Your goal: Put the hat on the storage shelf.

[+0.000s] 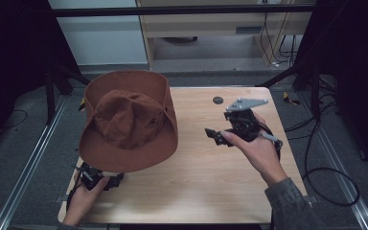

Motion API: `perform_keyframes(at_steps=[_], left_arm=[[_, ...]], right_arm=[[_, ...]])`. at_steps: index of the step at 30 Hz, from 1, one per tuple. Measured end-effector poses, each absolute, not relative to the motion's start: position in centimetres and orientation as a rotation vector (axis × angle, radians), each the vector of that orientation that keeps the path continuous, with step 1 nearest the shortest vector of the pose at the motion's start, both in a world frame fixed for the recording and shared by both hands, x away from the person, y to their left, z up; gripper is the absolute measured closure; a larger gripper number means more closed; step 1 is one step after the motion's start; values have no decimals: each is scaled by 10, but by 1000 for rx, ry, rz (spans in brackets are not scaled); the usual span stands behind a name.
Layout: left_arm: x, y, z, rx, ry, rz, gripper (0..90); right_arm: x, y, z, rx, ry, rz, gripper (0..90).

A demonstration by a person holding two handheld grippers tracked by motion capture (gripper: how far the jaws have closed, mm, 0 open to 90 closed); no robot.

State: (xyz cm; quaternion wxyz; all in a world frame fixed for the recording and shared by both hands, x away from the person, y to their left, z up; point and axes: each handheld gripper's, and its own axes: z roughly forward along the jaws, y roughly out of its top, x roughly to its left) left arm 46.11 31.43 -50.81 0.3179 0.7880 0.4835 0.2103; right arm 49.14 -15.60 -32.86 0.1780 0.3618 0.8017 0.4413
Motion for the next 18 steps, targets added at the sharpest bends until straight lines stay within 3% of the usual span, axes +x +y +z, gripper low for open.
perform_keyframes(at_steps=[11, 18], left_arm=[[461, 314, -508, 2075, 1272, 555, 0], [461, 314, -509, 2060, 1281, 557, 0]], right_arm=[[482, -184, -453, 1191, 2338, 1075, 109], [482, -183, -496, 1264, 2348, 975, 117]])
